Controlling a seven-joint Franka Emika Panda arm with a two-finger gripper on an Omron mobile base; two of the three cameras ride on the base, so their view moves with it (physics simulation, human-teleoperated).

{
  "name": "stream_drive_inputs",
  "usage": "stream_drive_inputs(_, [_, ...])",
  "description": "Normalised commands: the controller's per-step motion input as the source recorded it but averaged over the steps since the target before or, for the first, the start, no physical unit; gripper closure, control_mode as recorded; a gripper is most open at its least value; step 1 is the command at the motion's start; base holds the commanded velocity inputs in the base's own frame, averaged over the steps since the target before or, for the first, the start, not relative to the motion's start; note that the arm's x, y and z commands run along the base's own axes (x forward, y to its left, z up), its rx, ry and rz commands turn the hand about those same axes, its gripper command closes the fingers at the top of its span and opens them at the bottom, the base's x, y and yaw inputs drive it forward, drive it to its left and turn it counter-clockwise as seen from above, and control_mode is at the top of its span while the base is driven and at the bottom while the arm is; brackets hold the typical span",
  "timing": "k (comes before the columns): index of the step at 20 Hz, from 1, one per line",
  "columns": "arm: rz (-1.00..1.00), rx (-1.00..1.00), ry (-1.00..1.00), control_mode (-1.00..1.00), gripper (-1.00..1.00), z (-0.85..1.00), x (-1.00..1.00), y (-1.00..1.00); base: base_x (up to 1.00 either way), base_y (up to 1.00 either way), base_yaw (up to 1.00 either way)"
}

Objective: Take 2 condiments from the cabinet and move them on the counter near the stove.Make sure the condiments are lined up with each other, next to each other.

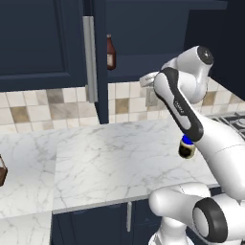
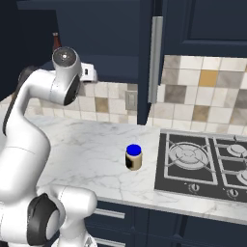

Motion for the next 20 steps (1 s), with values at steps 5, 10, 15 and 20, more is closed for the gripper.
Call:
stream_drive_inputs(5, [0.03, 0.00, -0.07, -1.00, -1.00, 0.32, 0.18, 0.27, 0.00, 0.00, 0.00])
stream_drive_inputs(10, [0.03, 0.00, 0.00, -1.00, -1.00, 0.41, 0.28, 0.22, 0.00, 0.00, 0.00])
stream_drive_inputs(15, [0.00, 0.00, -0.01, -1.00, -1.00, 0.24, 0.25, 0.18, 0.00, 0.00, 0.00])
stream_drive_inputs(20, [0.00, 0.00, -0.05, -1.00, -1.00, 0.11, 0.28, 0.20, 0.00, 0.00, 0.00])
